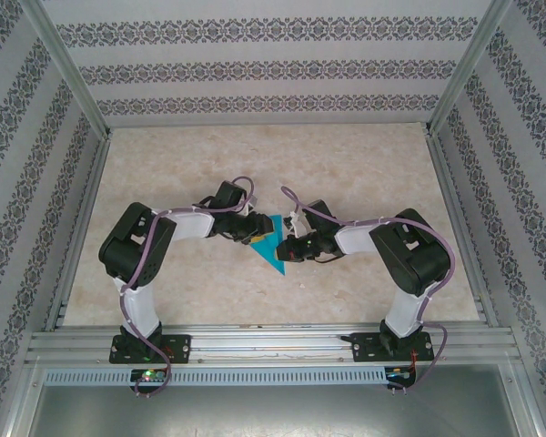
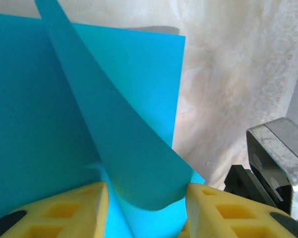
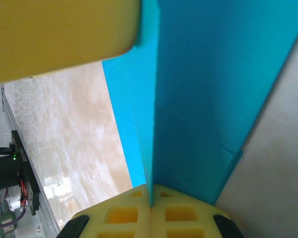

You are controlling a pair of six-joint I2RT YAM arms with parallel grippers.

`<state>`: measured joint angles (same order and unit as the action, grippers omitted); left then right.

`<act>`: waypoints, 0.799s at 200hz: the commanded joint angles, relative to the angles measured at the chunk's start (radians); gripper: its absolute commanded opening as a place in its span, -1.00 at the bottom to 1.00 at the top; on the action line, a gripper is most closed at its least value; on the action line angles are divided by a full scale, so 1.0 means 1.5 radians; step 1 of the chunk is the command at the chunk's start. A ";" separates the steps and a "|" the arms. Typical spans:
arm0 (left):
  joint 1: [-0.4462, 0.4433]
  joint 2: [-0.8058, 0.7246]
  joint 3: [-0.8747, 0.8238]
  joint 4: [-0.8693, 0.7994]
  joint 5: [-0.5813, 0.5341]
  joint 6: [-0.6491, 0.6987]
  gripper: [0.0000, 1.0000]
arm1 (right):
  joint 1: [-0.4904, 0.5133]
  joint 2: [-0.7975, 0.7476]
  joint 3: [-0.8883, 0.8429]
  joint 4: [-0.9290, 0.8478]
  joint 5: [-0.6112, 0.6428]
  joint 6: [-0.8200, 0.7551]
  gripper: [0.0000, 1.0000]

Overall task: Fold a paper plane with a square sheet of paper (fold left side to right side)
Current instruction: Fourth fold the wing at the center of the table.

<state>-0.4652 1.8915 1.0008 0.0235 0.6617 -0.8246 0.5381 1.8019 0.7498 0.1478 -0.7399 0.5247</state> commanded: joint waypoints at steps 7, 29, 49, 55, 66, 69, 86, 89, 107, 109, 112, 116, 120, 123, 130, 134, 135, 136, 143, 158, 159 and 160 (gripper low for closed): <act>-0.009 0.025 0.023 -0.051 -0.024 0.019 -0.09 | -0.003 0.018 -0.009 0.006 -0.009 0.002 -0.94; -0.009 0.038 0.033 -0.074 -0.038 0.019 -0.08 | -0.004 0.015 -0.008 0.006 -0.011 0.003 -0.90; -0.008 0.046 0.036 -0.093 -0.049 0.022 -0.08 | -0.004 0.012 -0.007 0.006 -0.012 0.005 -0.85; -0.008 0.048 0.037 -0.096 -0.051 0.022 -0.08 | -0.004 0.012 -0.006 0.006 -0.012 0.005 -0.84; -0.009 0.049 0.036 -0.100 -0.057 0.022 -0.08 | -0.005 0.010 -0.006 0.007 -0.013 0.004 -0.82; -0.008 0.050 0.037 -0.103 -0.058 0.023 -0.08 | -0.005 0.011 -0.006 0.007 -0.012 0.004 -0.81; -0.009 0.050 0.037 -0.109 -0.064 0.025 -0.08 | -0.006 0.012 -0.004 0.008 -0.016 0.004 -0.79; -0.008 0.050 0.037 -0.110 -0.065 0.025 -0.08 | -0.007 0.012 -0.004 0.009 -0.016 0.004 -0.79; -0.008 0.052 0.038 -0.116 -0.067 0.026 -0.08 | -0.007 0.010 -0.002 0.010 -0.018 0.006 -0.76; -0.008 0.052 0.038 -0.117 -0.068 0.027 -0.08 | -0.007 0.010 -0.002 0.011 -0.019 0.006 -0.75; -0.008 0.052 0.038 -0.117 -0.068 0.028 -0.08 | -0.007 0.009 -0.002 0.011 -0.018 0.005 -0.75; -0.009 0.052 0.038 -0.117 -0.068 0.027 -0.08 | -0.008 0.007 -0.001 0.010 -0.019 0.006 -0.74; -0.008 0.053 0.037 -0.117 -0.068 0.026 -0.08 | -0.008 0.005 -0.001 0.011 -0.019 0.006 -0.74; -0.008 0.053 0.038 -0.117 -0.067 0.026 -0.08 | -0.008 0.003 -0.002 0.011 -0.019 0.007 -0.73; -0.008 0.053 0.038 -0.118 -0.068 0.026 -0.08 | -0.008 -0.001 -0.002 0.010 -0.018 0.009 -0.71; -0.008 0.053 0.037 -0.117 -0.068 0.027 -0.08 | -0.009 -0.005 -0.002 0.010 -0.018 0.008 -0.69; -0.008 0.053 0.037 -0.117 -0.068 0.026 -0.08 | -0.009 -0.005 -0.002 0.010 -0.018 0.009 -0.68; -0.008 0.054 0.037 -0.117 -0.068 0.026 -0.08 | -0.009 -0.006 -0.002 0.010 -0.018 0.009 -0.67; -0.008 0.054 0.037 -0.118 -0.068 0.026 -0.08 | -0.010 -0.014 -0.004 0.010 -0.017 0.011 -0.61; -0.009 0.054 0.036 -0.117 -0.068 0.026 -0.08 | -0.013 -0.035 -0.009 0.008 -0.014 0.013 -0.48; -0.009 0.054 0.036 -0.117 -0.068 0.026 -0.08 | -0.013 -0.036 -0.010 0.008 -0.014 0.013 -0.47; -0.008 0.055 0.037 -0.117 -0.068 0.026 -0.08 | -0.014 -0.037 -0.010 0.008 -0.014 0.013 -0.46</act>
<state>-0.4709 1.9228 1.0645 -0.0593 0.6426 -0.8112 0.5320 1.7927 0.7498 0.1581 -0.7681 0.5442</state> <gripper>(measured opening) 0.459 0.231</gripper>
